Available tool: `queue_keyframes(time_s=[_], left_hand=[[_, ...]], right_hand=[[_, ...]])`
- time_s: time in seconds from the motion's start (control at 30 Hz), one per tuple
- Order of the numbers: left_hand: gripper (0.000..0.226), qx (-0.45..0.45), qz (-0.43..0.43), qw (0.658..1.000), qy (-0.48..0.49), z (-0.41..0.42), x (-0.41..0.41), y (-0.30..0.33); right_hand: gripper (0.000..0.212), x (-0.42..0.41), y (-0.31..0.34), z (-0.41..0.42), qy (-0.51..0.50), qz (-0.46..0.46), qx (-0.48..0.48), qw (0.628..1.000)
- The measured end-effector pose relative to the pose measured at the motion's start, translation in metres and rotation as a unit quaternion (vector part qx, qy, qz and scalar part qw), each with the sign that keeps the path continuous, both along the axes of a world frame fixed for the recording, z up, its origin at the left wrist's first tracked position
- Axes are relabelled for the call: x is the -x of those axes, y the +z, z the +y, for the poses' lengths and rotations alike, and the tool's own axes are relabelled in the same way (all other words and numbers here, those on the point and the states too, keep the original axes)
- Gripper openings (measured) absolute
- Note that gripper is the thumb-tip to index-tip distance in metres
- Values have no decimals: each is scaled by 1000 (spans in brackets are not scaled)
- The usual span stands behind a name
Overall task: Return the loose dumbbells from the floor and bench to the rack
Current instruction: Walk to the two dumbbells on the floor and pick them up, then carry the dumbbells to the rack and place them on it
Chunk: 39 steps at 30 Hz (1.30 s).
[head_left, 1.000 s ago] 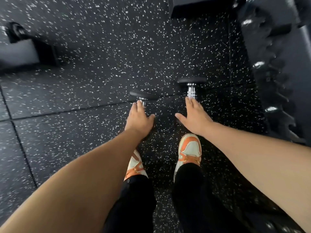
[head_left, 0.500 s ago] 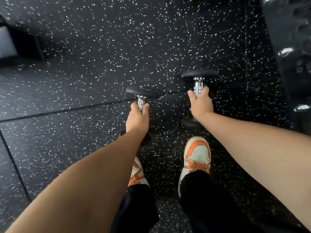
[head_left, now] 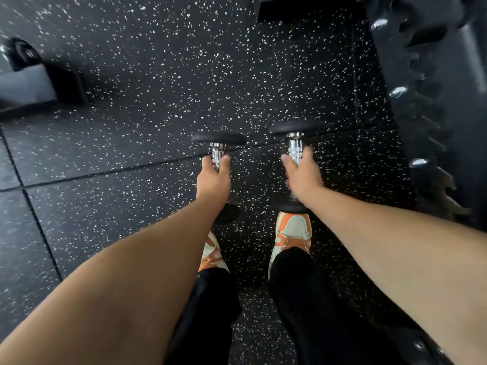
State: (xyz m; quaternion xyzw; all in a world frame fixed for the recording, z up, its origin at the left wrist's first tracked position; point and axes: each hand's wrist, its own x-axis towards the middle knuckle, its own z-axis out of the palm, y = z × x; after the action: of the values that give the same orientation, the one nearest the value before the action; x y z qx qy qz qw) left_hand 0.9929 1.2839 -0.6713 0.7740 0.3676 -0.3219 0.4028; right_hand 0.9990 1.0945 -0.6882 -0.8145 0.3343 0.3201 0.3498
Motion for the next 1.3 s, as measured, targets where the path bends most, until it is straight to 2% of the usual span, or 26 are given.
queue_keyframes(time_s=[0.27,0.4,0.57,0.7,0.77,0.87,1.0,1.2,1.3], left_hand=[[61,9,9,1000,-28,-16,-9,179],[48,6,11,999,-32,-23,-13,277],[32,9,17,999,-46,-24,-14,372],[49,8,15,996,-92,-20,-17,428],[51,13,4,992,-128,-16,-19,452],[47,37,-4,984,-176,-3,-16,479],[59,68,5,969,-238,11,-4,511],[67,76,20,931,-357,15,31,544],[67,78,29,908,-412,13,57,556]], right_hand=[[38,14,178,-1,-17,7,-68,997],[29,17,272,-8,-19,1,-71,997],[31,19,372,-13,-57,-12,-57,997],[36,26,433,-6,-113,-25,-52,992],[38,35,458,0,-157,-34,-65,985],[38,56,490,14,-238,-53,-91,965],[32,98,518,41,-342,-85,-96,931],[37,177,542,83,-464,-92,-95,876],[42,219,556,101,-532,-104,-111,833]])
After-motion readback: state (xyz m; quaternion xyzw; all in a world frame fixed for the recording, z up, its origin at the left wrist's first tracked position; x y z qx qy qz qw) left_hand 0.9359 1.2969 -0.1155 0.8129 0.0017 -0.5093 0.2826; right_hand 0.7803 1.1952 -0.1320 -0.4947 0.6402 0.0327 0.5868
